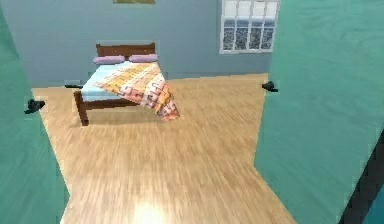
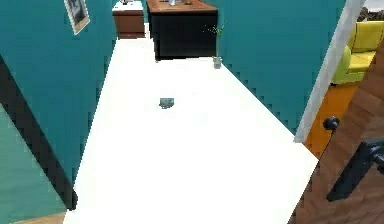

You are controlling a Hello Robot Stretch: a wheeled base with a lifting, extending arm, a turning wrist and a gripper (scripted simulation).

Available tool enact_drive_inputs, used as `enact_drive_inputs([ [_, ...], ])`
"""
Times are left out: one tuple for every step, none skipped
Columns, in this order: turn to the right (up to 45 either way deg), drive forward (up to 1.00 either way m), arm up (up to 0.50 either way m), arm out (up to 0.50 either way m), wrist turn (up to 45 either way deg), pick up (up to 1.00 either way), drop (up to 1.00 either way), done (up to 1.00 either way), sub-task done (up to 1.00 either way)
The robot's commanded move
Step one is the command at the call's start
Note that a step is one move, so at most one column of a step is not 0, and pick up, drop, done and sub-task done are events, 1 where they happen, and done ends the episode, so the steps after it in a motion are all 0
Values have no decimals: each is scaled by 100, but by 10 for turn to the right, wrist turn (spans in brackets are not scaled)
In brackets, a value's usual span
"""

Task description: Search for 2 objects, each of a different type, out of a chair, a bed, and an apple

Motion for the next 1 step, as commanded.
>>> enact_drive_inputs([
  [450, 0, 0, 0, 0, 0, 0, 0, 0],
])
